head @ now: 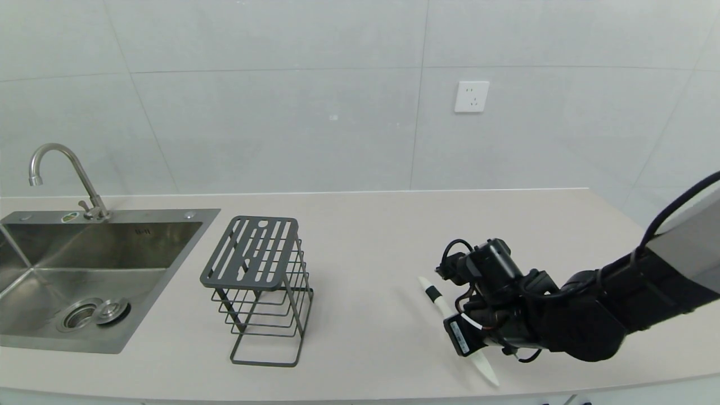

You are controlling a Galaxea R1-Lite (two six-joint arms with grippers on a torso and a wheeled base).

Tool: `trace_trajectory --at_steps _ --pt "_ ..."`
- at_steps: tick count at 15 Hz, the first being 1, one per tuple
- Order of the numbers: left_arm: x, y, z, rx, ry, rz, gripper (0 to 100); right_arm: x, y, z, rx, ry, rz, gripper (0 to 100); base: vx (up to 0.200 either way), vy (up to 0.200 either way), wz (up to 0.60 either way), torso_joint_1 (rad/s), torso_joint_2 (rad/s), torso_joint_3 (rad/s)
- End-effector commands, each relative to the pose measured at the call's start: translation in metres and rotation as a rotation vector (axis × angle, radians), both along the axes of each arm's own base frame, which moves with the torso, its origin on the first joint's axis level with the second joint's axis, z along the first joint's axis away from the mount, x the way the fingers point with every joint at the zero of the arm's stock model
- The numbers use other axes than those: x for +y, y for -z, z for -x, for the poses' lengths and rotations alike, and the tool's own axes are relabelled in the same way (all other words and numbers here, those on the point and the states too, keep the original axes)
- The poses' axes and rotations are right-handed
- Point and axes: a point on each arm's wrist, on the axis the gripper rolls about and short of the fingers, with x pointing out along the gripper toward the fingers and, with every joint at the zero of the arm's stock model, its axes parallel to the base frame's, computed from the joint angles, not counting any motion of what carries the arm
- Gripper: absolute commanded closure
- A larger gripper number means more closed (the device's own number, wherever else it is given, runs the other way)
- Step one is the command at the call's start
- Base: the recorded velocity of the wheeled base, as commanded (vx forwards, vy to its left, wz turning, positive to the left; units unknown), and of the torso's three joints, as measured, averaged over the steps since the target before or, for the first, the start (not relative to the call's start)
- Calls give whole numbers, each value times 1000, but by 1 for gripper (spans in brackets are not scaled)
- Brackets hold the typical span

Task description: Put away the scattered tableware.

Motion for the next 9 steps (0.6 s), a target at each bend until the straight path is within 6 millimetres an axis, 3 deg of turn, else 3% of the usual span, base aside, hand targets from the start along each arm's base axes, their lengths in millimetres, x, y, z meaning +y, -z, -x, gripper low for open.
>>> trace_trajectory --at_steps 1,8,9 --pt "0 0 0 1 -1 0 0 6 -19 7 -52 -31 -39 100 0 0 0 0 0 0" --pt "0 0 0 1 2 -3 0 5 -54 17 -130 -70 -122 100 0 0 0 0 0 0" --pt "0 0 0 1 1 0 0 3 -67 21 -143 -104 -182 100 0 0 0 0 0 0"
